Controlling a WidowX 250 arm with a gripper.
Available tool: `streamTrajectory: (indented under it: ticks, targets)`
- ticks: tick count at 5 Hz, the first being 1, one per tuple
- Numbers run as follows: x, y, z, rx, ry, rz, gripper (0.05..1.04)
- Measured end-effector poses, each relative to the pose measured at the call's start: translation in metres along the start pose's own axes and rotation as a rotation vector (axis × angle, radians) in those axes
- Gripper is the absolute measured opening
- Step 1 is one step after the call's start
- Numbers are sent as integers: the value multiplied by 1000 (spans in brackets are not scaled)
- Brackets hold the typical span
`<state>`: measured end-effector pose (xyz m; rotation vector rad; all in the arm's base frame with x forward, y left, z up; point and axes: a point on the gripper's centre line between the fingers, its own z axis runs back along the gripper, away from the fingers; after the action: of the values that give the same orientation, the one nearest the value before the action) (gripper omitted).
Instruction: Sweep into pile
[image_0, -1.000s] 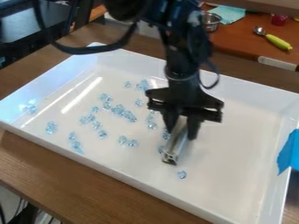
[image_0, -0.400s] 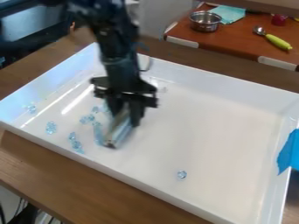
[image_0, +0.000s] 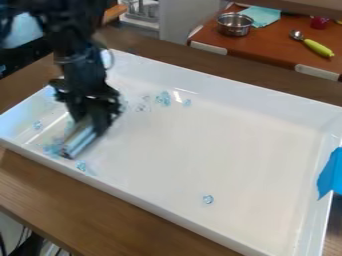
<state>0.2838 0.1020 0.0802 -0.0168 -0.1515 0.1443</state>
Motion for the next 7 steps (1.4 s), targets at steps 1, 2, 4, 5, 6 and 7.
streamTrajectory:
  ticks: [1,2,4,5,6,7]
  targets:
    - [-7,29,2,2,-10,-29,375]
    - [-15,17,17,-76,22,-26,375]
    - [11,-48,61,-196,-89,-30,375]
    - [12,-92,59,-198,-69,-22,375]
    - [8,-134,58,-185,-58,7,375]
    - [5,-163,51,-173,-36,81,375]
